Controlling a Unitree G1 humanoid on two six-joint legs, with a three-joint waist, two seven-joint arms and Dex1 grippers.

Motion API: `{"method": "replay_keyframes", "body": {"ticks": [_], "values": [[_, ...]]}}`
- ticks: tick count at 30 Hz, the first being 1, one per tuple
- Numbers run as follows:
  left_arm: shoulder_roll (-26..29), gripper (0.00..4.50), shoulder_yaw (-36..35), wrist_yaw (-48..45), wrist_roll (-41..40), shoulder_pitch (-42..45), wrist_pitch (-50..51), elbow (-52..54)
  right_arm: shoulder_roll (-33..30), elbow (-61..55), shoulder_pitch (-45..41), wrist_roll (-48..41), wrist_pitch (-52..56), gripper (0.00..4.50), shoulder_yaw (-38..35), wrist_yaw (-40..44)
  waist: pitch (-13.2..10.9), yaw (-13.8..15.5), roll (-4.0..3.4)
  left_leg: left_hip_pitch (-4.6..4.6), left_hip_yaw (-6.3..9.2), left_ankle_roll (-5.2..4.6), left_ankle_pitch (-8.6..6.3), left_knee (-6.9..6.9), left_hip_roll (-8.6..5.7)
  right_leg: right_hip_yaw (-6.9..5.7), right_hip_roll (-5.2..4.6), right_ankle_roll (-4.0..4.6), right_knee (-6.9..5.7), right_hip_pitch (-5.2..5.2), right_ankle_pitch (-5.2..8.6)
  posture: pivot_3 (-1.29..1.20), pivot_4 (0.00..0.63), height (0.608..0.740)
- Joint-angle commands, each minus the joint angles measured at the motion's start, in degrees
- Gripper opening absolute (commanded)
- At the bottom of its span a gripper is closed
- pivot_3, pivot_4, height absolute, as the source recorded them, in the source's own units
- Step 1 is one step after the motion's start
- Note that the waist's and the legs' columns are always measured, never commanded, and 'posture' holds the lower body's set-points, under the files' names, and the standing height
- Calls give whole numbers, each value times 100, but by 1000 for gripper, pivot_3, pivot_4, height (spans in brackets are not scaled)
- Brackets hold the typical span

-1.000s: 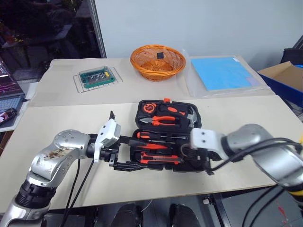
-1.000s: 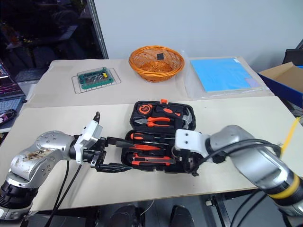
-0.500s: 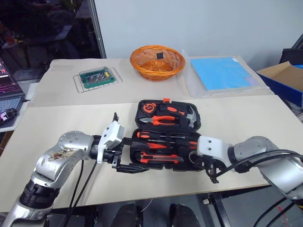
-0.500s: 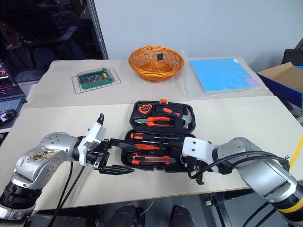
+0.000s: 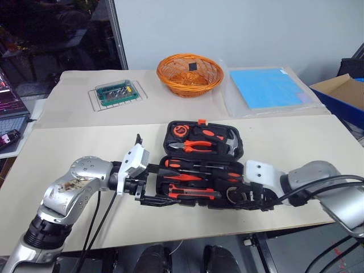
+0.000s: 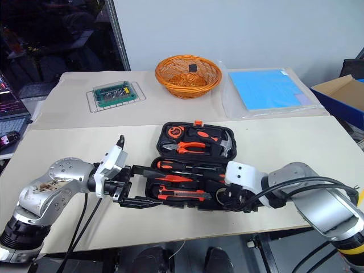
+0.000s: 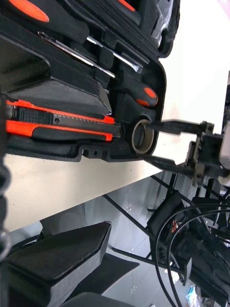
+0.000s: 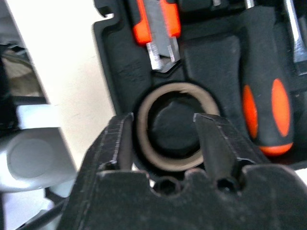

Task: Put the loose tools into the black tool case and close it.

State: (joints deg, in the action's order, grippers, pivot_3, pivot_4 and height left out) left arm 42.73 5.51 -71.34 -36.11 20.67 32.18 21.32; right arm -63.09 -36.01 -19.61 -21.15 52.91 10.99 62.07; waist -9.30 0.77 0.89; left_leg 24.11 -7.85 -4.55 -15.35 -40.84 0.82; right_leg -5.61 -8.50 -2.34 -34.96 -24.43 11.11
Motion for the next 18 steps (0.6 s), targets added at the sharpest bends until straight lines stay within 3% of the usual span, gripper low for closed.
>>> {"method": "replay_keyframes", "body": {"ticks": [1,5,10,14,18], "values": [[-187,3799,-187,253,-301,269,313,-184,197,-123,-76,-661,189,2332,-922,-16,0,-3,0,0,0,-1,0,0,0,0,0,0,0,0,0,0,150,740],[-664,3799,-433,1293,-388,720,993,-722,1018,350,-529,-995,705,2332,-1536,-864,-2,-2,4,-5,10,-2,-1,-6,1,0,1,-3,-4,9,-3,0,150,740],[-1564,3799,-680,3542,165,2187,2345,-2379,1940,2286,-1653,80,1379,2332,-1440,-2856,-6,9,13,-4,8,-11,15,-18,-8,1,2,-16,-9,16,-18,0,150,740],[-1993,3799,-989,4499,552,3058,2654,-3782,2326,3631,-2355,336,1381,2332,-1408,-3296,-7,-19,13,9,3,-18,26,-10,-16,7,3,-10,-9,5,-26,0,150,740],[-2213,3799,-990,4767,920,3846,2703,-5333,2542,5263,-3062,503,1090,2332,-1132,-3129,-7,-79,13,10,-7,-13,30,12,-24,2,11,-14,-14,4,-25,0,150,740]]}}
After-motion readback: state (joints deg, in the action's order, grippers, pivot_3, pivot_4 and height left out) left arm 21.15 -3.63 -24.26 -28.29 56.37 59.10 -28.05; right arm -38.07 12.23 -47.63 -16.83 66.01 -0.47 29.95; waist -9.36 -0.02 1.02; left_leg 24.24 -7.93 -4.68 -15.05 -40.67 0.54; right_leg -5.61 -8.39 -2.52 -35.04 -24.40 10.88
